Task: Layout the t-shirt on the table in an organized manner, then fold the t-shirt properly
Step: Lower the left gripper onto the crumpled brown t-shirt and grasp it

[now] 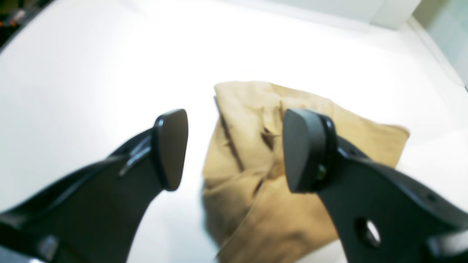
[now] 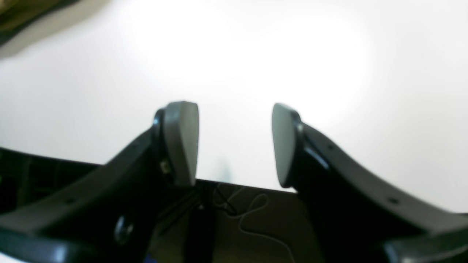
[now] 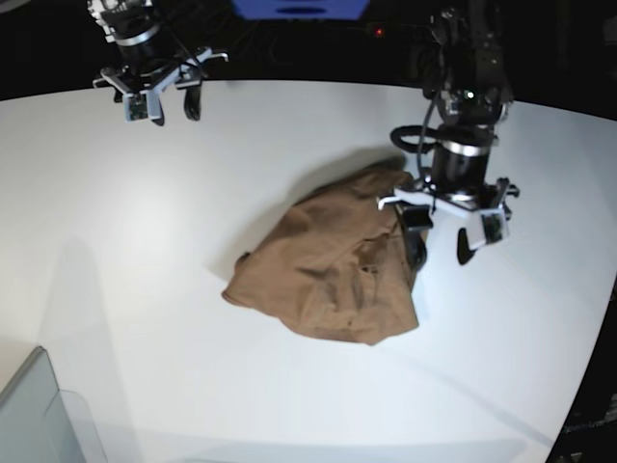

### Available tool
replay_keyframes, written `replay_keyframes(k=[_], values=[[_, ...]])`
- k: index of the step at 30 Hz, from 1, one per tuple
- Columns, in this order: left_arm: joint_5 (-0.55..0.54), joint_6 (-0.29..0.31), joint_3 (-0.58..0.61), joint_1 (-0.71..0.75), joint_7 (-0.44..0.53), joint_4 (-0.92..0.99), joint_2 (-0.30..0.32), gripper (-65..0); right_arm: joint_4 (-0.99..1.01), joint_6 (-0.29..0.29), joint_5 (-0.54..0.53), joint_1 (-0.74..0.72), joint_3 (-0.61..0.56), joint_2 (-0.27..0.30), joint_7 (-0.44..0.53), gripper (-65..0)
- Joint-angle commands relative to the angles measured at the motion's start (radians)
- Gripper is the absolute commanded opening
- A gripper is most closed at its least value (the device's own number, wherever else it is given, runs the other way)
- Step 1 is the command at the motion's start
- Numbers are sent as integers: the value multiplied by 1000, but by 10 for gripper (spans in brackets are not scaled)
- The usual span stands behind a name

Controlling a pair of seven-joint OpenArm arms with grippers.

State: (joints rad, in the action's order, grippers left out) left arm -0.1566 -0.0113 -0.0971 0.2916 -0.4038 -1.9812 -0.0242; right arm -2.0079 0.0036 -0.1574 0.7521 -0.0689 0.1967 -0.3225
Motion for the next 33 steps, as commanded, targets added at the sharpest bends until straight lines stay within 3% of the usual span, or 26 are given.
replay_keyframes(k=[1, 6, 15, 29, 31, 33], values=[[-1, 6, 0, -32, 6, -19, -9, -256, -15, 3, 2, 8, 2, 4, 23, -325], [5, 7, 36, -145, -74, 62, -18, -256, -15, 3, 2, 7, 4, 28, 23, -325], [-1, 6, 46, -205, -70, 299, -20, -256, -14, 2, 2, 1, 5, 27, 23, -325], [1, 7, 144, -234, -70, 385, -18, -259, -12, 2, 2, -1, 1, 24, 23, -325], [-1, 15, 142, -236, -68, 400, -18, -315, 0, 2, 2, -1, 1, 24, 23, -325], [-1, 17, 141, -236, -68, 388, -18, -488, 16, 2, 2, -1, 2, 24, 23, -325]])
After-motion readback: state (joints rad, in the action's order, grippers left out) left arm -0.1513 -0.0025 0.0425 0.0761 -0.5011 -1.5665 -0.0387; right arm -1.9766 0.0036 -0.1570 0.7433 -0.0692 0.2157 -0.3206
